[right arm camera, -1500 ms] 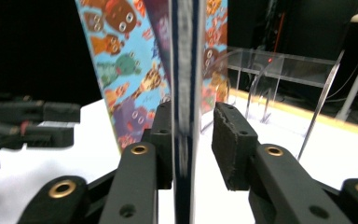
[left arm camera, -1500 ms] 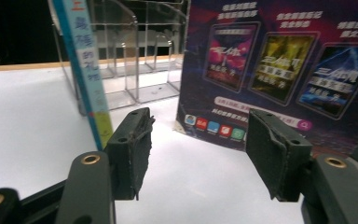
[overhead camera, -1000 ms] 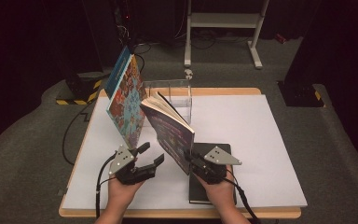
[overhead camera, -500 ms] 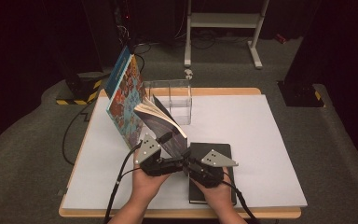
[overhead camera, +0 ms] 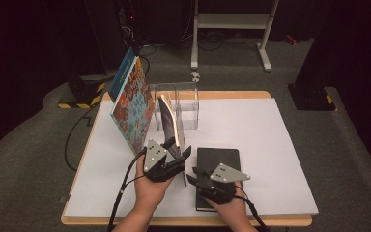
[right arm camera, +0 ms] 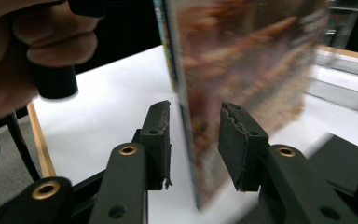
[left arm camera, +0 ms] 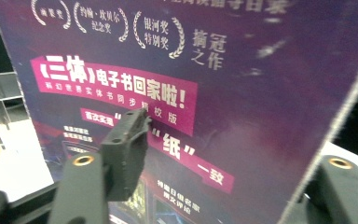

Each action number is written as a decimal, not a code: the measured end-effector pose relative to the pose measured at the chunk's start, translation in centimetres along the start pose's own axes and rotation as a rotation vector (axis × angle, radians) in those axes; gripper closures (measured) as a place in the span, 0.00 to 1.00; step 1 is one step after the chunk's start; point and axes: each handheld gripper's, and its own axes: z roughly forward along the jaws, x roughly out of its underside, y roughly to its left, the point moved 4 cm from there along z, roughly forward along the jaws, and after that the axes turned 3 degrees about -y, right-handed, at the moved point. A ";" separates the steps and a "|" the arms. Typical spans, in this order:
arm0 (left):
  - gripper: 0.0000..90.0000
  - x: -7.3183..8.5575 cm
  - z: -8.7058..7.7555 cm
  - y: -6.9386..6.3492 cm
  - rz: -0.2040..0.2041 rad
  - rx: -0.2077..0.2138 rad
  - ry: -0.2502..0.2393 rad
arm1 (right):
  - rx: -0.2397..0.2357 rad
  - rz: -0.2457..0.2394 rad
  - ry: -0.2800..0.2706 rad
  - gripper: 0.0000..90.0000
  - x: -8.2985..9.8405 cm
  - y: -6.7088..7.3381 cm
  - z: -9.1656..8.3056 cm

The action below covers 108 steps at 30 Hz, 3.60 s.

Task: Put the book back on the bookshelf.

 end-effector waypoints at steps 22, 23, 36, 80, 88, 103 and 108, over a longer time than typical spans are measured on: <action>0.93 0.4 -3.7 3.2 0.075 -0.098 -0.059 | 0.228 0.088 -0.055 0.71 3.0 -7.0 -6.8; 0.93 0.5 -3.9 3.6 0.074 -0.094 -0.060 | 0.231 0.089 -0.054 0.71 3.0 -7.0 -6.8; 0.83 -1.3 -2.8 4.1 0.064 -0.072 -0.027 | 0.249 0.120 -0.054 0.69 3.4 -7.6 -7.0; 0.93 -6.5 5.3 11.9 0.016 -0.338 -0.026 | 0.252 0.154 -0.090 0.70 3.4 -8.3 -8.2; 0.93 -6.6 8.2 12.9 0.010 -0.370 -0.024 | 0.239 0.153 -0.078 0.71 3.7 -8.2 -7.9; 0.93 -6.2 10.8 14.7 -0.017 -0.416 -0.019 | 0.231 0.177 -0.089 0.72 3.8 -8.4 -7.9; 0.93 -6.5 10.6 15.1 -0.007 -0.438 -0.036 | 0.225 0.180 -0.086 0.72 3.8 -8.4 -7.7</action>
